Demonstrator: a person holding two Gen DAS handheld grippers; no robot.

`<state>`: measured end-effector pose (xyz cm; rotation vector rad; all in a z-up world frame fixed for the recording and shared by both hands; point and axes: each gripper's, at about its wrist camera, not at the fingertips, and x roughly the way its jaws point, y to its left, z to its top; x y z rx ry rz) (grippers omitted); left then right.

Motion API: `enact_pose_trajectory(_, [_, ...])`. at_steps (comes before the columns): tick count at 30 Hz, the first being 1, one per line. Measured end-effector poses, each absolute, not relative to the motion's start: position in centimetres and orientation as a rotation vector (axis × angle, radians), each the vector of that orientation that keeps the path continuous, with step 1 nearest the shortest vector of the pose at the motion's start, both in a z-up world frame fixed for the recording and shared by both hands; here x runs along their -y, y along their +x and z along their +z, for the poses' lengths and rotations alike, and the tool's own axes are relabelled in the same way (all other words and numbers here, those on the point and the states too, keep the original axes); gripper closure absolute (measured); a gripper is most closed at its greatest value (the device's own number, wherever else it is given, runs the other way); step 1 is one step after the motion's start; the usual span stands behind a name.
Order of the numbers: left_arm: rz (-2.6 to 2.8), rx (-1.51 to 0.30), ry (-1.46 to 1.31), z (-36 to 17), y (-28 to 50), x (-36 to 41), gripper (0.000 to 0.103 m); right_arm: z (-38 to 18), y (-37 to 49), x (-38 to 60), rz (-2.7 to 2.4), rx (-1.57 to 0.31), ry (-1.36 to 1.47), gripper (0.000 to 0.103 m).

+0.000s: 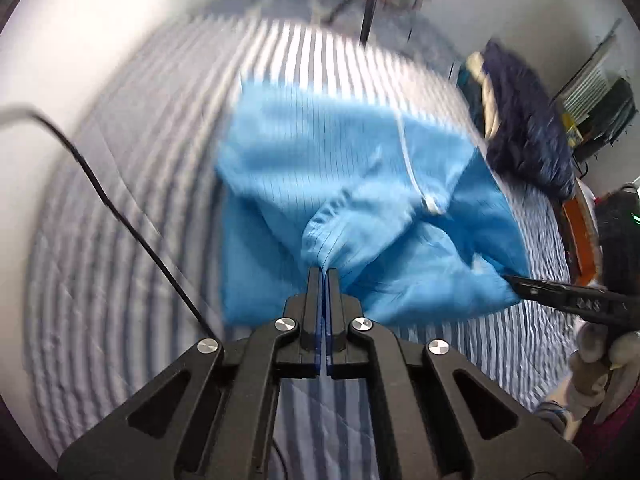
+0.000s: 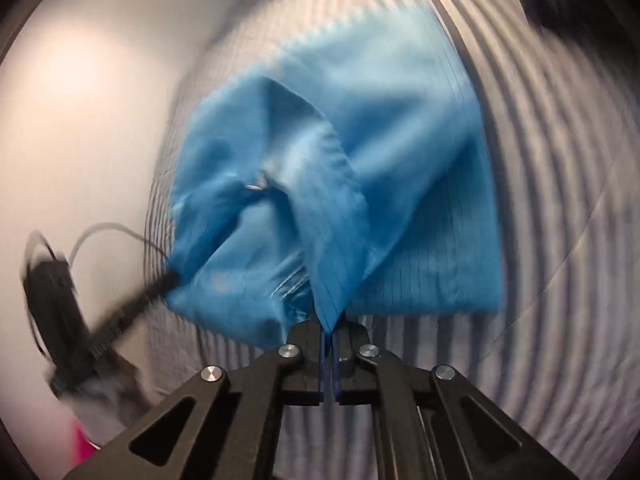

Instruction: Fold large clothes

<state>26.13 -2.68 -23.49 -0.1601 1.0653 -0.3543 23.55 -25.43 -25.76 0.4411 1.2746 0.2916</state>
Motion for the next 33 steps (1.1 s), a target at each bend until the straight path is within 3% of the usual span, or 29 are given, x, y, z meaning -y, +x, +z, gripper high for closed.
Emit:
enact_pose_trajectory(3, [-0.354, -1.027, -0.142, -23.1, 25.6, 2.3, 0.103, -22.1, 21.6, 24.2, 0.329, -1.113, 0.224, 0.103])
enact_pose_trajectory(7, [-0.358, -1.044, -0.090, -26.3, 25.1, 3.3, 0.103, -22.9, 19.6, 22.1, 0.303, -0.994, -0.010, 0.103])
enact_pose_trajectory(15, [-0.415, -1.089, 0.085, -28.3, 22.9, 6.0, 0.103, -29.2, 19.6, 22.7, 0.305, -1.135, 0.021, 0.100])
enact_pose_trajectory(16, [-0.426, -1.096, 0.086, -28.2, 22.8, 6.1, 0.103, -28.9, 19.5, 23.2, 0.302, -1.158, 0.039, 0.091])
enact_pose_trajectory(17, [-0.436, -1.110, 0.088, -28.0, 22.6, 5.9, 0.103, -28.4, 19.2, 23.4, 0.296, -1.175, 0.048, 0.074])
enact_pose_trajectory(18, [-0.440, -1.122, 0.090, -27.8, 22.4, 5.5, 0.103, -27.8, 19.0, 23.8, 0.302, -1.187, 0.064, 0.071])
enact_pose_trajectory(26, [-0.457, -1.054, -0.003, -23.1, 21.4, 2.8, 0.102, -20.9, 18.3, 22.4, 0.460, -1.003, 0.112, 0.072])
enact_pose_trajectory(33, [-0.445, -1.035, -0.033, -22.3, 22.6, 2.6, 0.102, -25.5, 24.3, 16.8, 0.541, -1.030, 0.023, 0.076])
